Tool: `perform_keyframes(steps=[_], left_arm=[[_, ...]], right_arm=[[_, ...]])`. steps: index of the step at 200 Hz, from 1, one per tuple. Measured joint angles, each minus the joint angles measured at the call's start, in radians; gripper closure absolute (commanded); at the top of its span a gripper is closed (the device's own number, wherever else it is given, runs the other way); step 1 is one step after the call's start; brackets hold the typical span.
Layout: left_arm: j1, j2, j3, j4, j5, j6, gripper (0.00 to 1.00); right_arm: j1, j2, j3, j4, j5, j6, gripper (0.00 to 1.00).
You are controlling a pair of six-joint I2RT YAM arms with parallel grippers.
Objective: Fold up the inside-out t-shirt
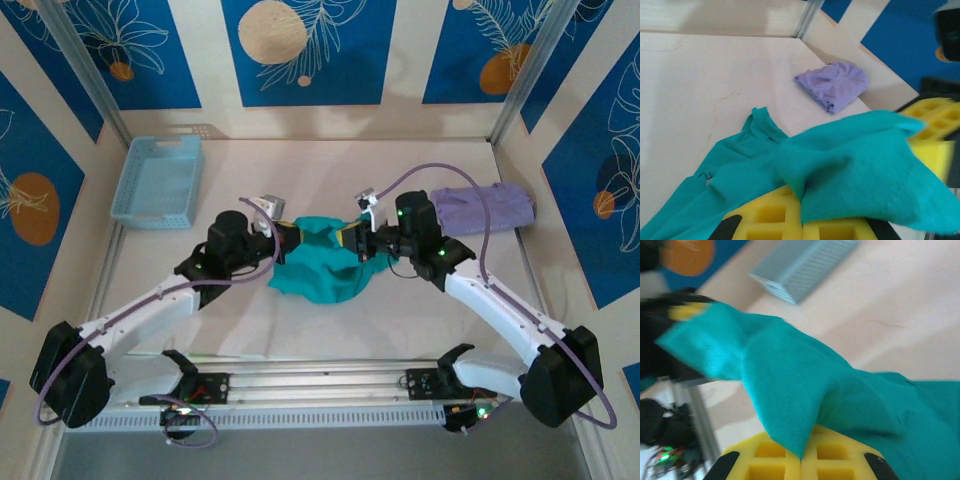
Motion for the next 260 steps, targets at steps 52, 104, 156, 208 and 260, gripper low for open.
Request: perform_keyframes(steps=[52, 104, 156, 208, 260], left_arm=[[0.082, -0.001, -0.029, -0.022, 0.035, -0.037, 0.62], [0.082, -0.041, -0.028, -0.136, -0.014, 0.045, 0.39], [0.027, -0.107, -0.028, -0.116, -0.025, 0.135, 0.35], [-0.001, -0.051, -0.001, -0.037, 0.008, 0.136, 0.97], [0.008, -0.066, -0.003, 0.103, 0.159, -0.028, 1.0]], right_arm=[[-0.035, 0.041, 0.0, 0.152, -0.352, 0.052, 1.0], [-0.031, 0.117, 0.037, 0.129, -0.465, 0.036, 1.0], [-0.029, 0.134, 0.091, 0.075, -0.468, 0.024, 1.0], [-0.028, 0.143, 0.119, -0.026, -0.471, -0.041, 0.98], [-0.038, 0.127, 0.143, -0.179, -0.197, -0.071, 0.72]])
